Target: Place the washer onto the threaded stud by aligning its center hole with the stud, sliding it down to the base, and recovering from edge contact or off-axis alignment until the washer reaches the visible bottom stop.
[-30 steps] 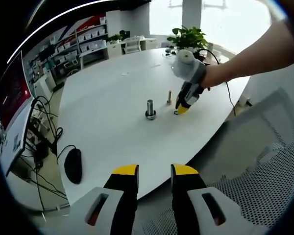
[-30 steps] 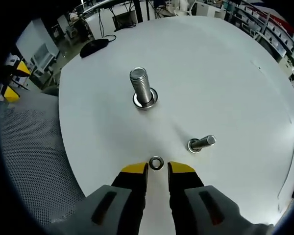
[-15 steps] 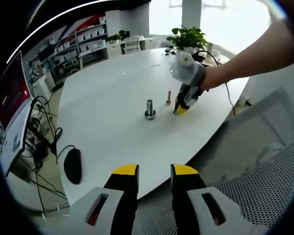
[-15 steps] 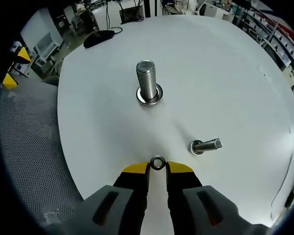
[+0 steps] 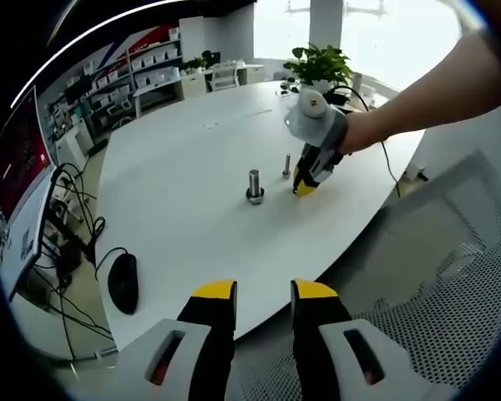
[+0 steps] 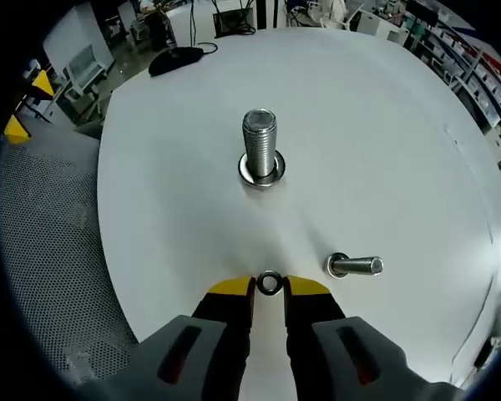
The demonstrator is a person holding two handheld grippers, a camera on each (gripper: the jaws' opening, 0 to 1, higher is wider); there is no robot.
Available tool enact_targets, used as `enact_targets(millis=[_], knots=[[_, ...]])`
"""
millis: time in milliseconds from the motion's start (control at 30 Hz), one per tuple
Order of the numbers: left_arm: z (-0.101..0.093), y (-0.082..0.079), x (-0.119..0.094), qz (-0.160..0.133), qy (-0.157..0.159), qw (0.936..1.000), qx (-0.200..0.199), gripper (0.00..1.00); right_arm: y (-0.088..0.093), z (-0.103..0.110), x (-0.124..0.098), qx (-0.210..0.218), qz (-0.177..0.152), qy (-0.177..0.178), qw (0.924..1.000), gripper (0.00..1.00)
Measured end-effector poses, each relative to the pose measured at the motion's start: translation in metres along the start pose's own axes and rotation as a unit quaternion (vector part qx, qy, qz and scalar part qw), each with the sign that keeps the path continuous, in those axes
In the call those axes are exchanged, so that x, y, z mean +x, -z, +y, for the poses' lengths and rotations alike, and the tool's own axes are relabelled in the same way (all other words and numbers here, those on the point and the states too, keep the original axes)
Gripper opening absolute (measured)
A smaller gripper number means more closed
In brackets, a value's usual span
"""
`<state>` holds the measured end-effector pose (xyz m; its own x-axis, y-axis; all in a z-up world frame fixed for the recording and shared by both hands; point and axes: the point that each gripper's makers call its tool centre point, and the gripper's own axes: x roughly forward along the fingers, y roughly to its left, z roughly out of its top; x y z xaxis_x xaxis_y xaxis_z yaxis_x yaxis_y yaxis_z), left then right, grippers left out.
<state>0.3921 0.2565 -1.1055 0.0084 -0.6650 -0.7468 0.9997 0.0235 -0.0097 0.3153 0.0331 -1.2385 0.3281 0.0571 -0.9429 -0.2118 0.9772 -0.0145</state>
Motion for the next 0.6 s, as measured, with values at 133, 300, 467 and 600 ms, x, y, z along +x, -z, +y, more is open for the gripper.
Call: enact_targets(millis=[133, 300, 467, 600], knots=[[0.0005, 0.0006, 0.0011, 0.001, 0.0, 1.0, 0.0, 0.24, -0.0007, -0.0013, 0.0001, -0.014, 0.004, -0.002, 0.9999, 0.16], [-0.0016, -0.0011, -0.0021, 0.0, 0.0, 1.0, 0.0, 0.24, 0.0025, 0.0017, -0.0016, -0.025, 0.018, -0.015, 0.9994, 0.16], [-0.0007, -0.0011, -0.001, -0.001, 0.0, 1.0, -0.001, 0.24, 0.0033, 0.0048, -0.0022, -0.05, 0.019, -0.016, 0.9985, 0.17], [-0.0008, -0.0015, -0.0008, -0.001, 0.0, 1.0, 0.0, 0.23, 0.0027, 0.0072, -0.003, -0.053, 0.014, -0.016, 0.9984, 0.16]])
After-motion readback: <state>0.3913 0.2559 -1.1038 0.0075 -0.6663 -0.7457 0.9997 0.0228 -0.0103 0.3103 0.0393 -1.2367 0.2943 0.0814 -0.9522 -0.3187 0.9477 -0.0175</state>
